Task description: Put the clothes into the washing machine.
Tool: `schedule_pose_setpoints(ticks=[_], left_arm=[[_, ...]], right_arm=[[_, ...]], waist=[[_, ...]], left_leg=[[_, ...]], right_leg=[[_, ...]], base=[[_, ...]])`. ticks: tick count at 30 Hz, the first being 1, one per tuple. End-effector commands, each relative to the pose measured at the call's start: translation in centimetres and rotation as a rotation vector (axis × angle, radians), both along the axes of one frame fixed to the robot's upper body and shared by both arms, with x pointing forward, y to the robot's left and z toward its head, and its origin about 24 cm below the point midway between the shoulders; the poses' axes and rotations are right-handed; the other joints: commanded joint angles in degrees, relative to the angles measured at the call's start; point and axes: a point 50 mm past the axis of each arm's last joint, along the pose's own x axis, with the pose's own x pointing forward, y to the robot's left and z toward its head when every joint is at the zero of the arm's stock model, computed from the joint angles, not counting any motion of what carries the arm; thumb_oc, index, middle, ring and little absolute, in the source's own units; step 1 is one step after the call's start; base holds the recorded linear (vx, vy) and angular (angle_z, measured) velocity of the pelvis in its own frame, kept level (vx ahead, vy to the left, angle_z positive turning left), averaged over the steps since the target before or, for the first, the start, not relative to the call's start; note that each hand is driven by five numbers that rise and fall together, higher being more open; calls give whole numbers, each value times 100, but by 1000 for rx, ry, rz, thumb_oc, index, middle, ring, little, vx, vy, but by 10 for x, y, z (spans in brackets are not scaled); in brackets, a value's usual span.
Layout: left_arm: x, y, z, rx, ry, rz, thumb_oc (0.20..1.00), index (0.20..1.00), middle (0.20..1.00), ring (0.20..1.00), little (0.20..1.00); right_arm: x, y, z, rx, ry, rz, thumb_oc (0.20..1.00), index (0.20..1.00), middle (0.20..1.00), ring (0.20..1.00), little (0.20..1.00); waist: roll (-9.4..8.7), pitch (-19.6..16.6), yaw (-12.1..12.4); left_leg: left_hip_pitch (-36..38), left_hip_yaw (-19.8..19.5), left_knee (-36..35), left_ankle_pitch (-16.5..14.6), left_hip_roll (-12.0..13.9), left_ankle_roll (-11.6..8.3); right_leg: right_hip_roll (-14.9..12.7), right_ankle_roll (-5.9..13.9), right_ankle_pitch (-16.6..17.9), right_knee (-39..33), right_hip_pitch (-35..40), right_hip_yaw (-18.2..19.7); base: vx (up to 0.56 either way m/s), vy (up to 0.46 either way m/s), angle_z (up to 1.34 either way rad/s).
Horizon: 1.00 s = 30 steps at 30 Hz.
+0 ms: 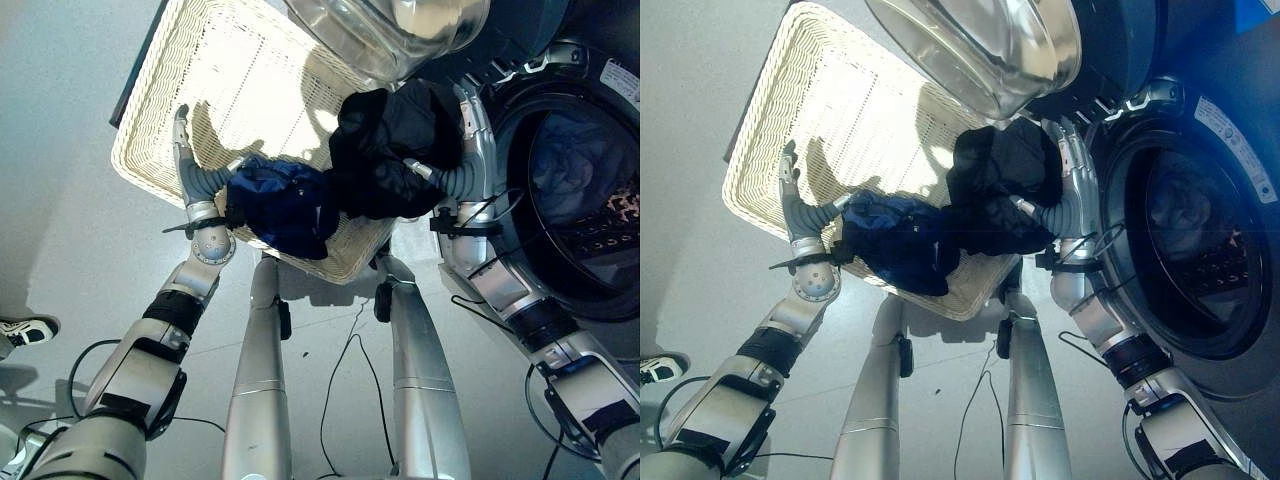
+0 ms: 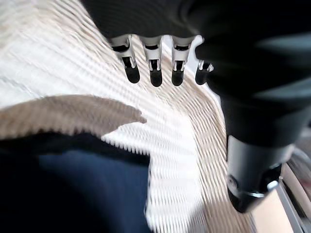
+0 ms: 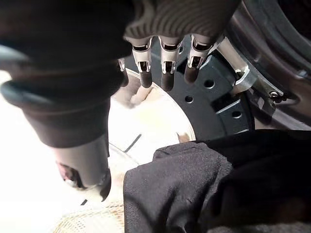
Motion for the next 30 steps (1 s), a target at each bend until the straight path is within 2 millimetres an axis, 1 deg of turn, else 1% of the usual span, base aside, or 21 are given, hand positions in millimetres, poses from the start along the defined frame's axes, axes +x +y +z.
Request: schedule_pose_setpoints(ticks=[1, 2, 3, 7, 10, 11, 13, 16, 17, 19, 25, 30], left_arm=[[-9, -28, 24, 118, -129, -161, 1000, 1000, 1000, 1000, 1000], [-10, -30, 25, 134, -132, -172, 1000, 1000, 1000, 1000, 1000], [-11, -39, 30, 188, -140, -222, 1000, 1000, 1000, 1000, 1000], [-16, -58, 36, 334, -151, -290, 1000, 1000, 1000, 1000, 1000], [-19, -67, 39, 413, -159, -338, 1000, 1000, 1000, 1000, 1000], [-19, -68, 40, 415, -159, -341, 1000, 1000, 1000, 1000, 1000], [-20, -79, 45, 500, -156, -375, 1000, 1000, 1000, 1000, 1000], [-21, -82, 45, 527, -152, -388, 1000, 1000, 1000, 1000, 1000], [-20, -89, 47, 563, -141, -411, 1000, 1000, 1000, 1000, 1000], [-19, -94, 47, 598, -123, -436, 1000, 1000, 1000, 1000, 1000], [-17, -106, 49, 654, -85, -487, 1000, 1000, 1000, 1000, 1000], [-15, -113, 45, 693, -67, -485, 1000, 1000, 1000, 1000, 1000]], right_arm=[[-16, -7, 7, 42, -62, 23, 1000, 1000, 1000, 1000, 1000], [-16, -8, 6, 47, -61, 21, 1000, 1000, 1000, 1000, 1000], [-17, -9, 6, 59, -69, 13, 1000, 1000, 1000, 1000, 1000], [-18, -13, 7, 112, -79, 12, 1000, 1000, 1000, 1000, 1000], [-21, -17, 7, 160, -88, 21, 1000, 1000, 1000, 1000, 1000], [-21, -18, 7, 162, -88, 22, 1000, 1000, 1000, 1000, 1000], [-23, -20, 10, 217, -101, 40, 1000, 1000, 1000, 1000, 1000], [-24, -20, 11, 236, -107, 40, 1000, 1000, 1000, 1000, 1000], [-23, -23, 13, 260, -115, 36, 1000, 1000, 1000, 1000, 1000], [-22, -24, 17, 269, -124, 28, 1000, 1000, 1000, 1000, 1000], [-20, -25, 24, 283, -140, 13, 1000, 1000, 1000, 1000, 1000], [-18, -24, 25, 301, -150, 11, 1000, 1000, 1000, 1000, 1000]], waist=[[137, -132, -134], [139, -132, -137], [135, -132, -146], [119, -132, -172], [107, -132, -199], [104, -132, -197], [69, -132, -243], [58, -132, -250], [38, -132, -276], [27, -132, -292], [-10, -132, -328], [-43, -132, -339]], left_leg=[[-148, 247, 760, -573, -399, 241], [-149, 249, 766, -577, -400, 243], [-153, 248, 786, -590, -415, 251], [-171, 251, 818, -595, -416, 255], [-164, 266, 828, -608, -407, 262], [-165, 267, 830, -610, -406, 262], [-173, 273, 863, -627, -403, 273], [-159, 283, 854, -625, -398, 272], [-157, 279, 864, -634, -394, 271], [-159, 287, 873, -637, -388, 270], [-191, 283, 932, -652, -387, 264], [-185, 284, 930, -663, -386, 259]], right_leg=[[324, 466, 1215, -1652, 562, -353], [322, 468, 1218, -1650, 560, -352], [316, 476, 1238, -1651, 554, -354], [319, 486, 1271, -1638, 529, -343], [324, 502, 1282, -1629, 521, -326], [325, 503, 1283, -1628, 520, -324], [344, 512, 1302, -1602, 493, -291], [345, 522, 1305, -1605, 502, -289], [354, 525, 1318, -1603, 498, -265], [363, 536, 1329, -1595, 488, -249], [375, 551, 1360, -1569, 452, -209], [381, 569, 1371, -1590, 470, -212]], base=[[0, 0, 0], [0, 0, 0], [0, 0, 0], [0, 0, 0], [0, 0, 0], [0, 0, 0], [0, 0, 0], [0, 0, 0], [0, 0, 0], [0, 0, 0], [0, 0, 0], [0, 0, 0]])
